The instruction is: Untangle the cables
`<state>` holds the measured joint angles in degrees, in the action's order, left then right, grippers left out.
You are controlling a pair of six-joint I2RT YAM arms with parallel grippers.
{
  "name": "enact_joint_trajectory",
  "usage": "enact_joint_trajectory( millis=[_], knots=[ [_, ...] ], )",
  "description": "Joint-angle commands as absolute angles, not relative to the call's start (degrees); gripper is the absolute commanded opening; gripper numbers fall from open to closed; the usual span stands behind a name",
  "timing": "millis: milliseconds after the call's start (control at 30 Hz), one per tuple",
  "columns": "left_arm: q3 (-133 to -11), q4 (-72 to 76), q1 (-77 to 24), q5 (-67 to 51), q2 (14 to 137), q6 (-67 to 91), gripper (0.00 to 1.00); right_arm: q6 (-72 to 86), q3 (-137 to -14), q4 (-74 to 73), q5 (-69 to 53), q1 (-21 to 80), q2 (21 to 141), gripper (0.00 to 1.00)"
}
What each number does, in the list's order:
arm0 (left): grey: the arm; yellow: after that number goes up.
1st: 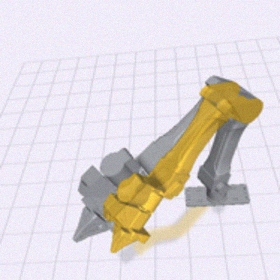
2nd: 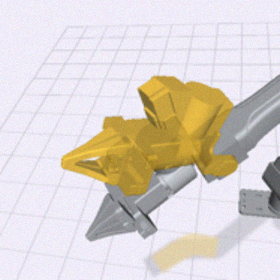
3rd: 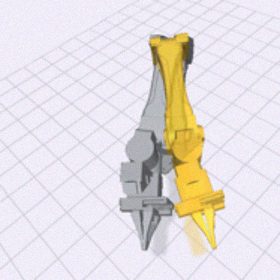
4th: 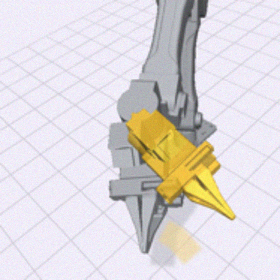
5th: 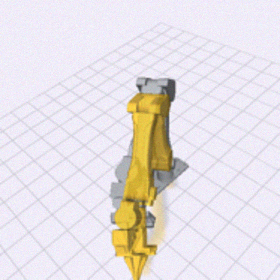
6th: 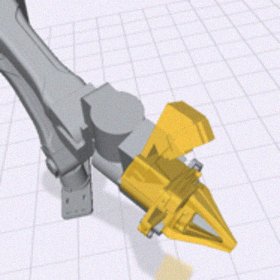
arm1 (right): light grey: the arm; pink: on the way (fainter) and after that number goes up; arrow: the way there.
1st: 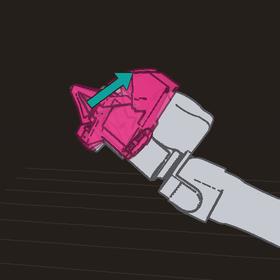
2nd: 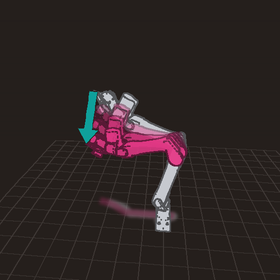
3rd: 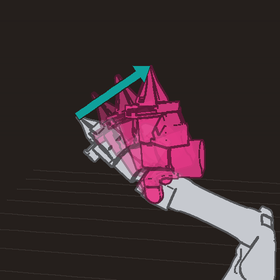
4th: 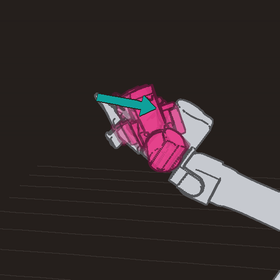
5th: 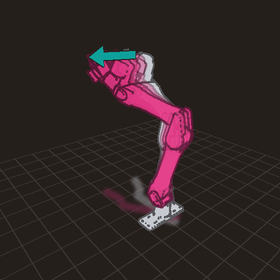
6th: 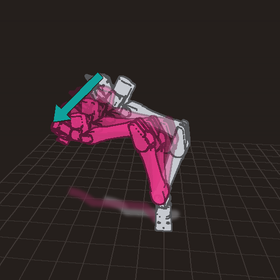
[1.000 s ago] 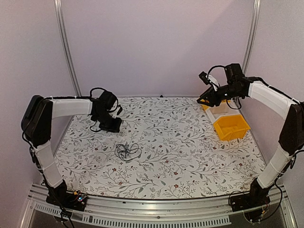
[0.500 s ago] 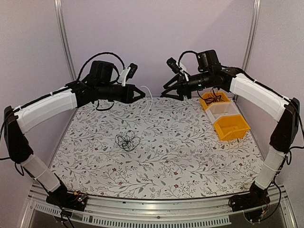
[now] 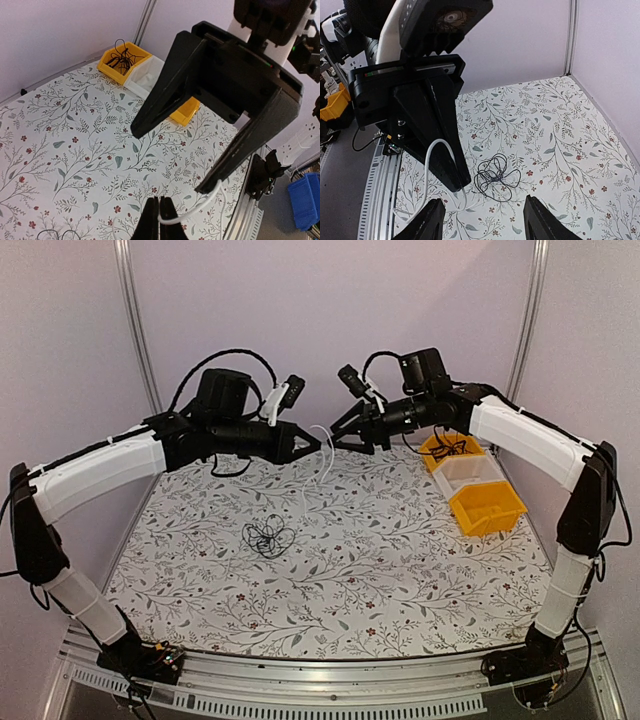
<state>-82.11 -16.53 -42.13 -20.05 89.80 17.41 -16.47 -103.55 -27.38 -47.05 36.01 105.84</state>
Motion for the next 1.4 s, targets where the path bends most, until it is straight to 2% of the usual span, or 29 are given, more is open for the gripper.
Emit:
enact_joint_trajectory(
  millis=[0,233,567,800,1033,1100,1167,1233,1367],
  knots=[
    [-81.16,-15.54,-43.43,-18.66,88.17,17.53,0.0,-14.95,-103.69,-28.79,-42.04,36.11,103.0,0.57],
    [-80.51,-15.68,-44.19,-17.15,88.23,17.61,0.0,-13.23,-102.04,-29.89,-51.28,36.18,99.76,0.53],
    [-80.98,-15.19,-45.05,-15.73,88.73,17.2,0.0,-12.58,-100.54,-30.49,-47.68,36.83,101.65,0.53],
    [-81.12,-15.19,-45.17,-16.49,88.72,16.44,0.0,-11.43,-101.04,-28.82,-47.32,37.39,103.46,0.45],
    [-81.3,-14.26,-45.17,-17.3,89.29,16.22,0.0,-11.86,-101.43,-28.83,-47.35,38.04,104.1,0.42],
    [-81.3,-13.8,-45.2,-17.54,89.61,16.38,0.0,-11.62,-101.34,-28.58,-46.89,38.13,104.36,0.36],
    [-81.53,-13.74,-45.2,-17.61,89.94,16.37,0.0,-10.61,-101.32,-28.0,-45.46,38.13,104.5,0.2],
    [-81.56,-13.79,-45.19,-17.55,90.15,16.27,0.0,-10.23,-101.42,-27.79,-43.3,38.07,104.41,0.0],
    [-80.65,-14.06,-45.19,-16.01,90.64,16.02,0.08,-10.92,-100.29,-27.94,-38.59,36.92,102.85,0.0]
  ],
)
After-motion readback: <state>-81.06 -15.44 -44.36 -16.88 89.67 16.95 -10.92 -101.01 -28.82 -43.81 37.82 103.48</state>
